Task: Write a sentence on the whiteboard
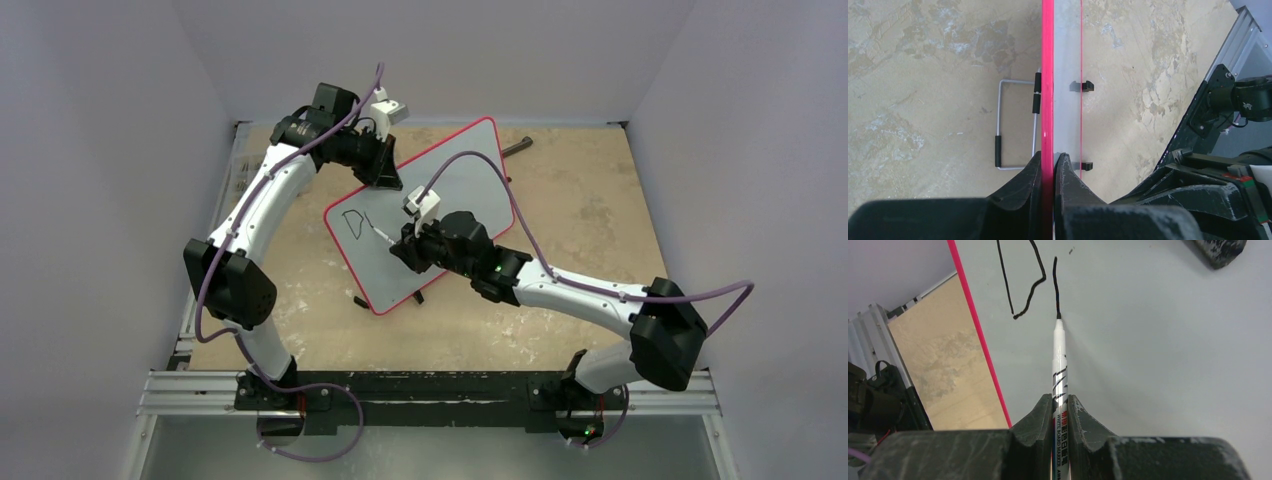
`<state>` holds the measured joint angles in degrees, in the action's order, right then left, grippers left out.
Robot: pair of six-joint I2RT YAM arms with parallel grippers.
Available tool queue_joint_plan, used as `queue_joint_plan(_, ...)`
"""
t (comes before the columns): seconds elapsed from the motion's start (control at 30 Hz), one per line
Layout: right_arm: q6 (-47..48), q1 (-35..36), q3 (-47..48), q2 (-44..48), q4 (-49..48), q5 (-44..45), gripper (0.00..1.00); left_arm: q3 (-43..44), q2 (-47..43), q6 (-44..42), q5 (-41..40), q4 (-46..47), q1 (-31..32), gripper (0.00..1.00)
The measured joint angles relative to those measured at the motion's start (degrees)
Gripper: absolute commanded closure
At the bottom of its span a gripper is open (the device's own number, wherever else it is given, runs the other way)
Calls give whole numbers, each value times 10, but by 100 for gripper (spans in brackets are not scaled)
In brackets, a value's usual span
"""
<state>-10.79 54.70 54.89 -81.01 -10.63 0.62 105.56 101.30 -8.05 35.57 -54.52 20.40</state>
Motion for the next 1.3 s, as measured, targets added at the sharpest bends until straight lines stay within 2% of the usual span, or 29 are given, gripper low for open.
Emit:
queue_joint_plan(0.5, -8, 0, -3, 0, 8, -3, 100, 0, 0, 0, 0, 0, 0, 100)
queue_joint_plan(1.3, -8, 0, 52, -20, 25, 11, 100, 1, 1, 0, 0, 0, 0, 100)
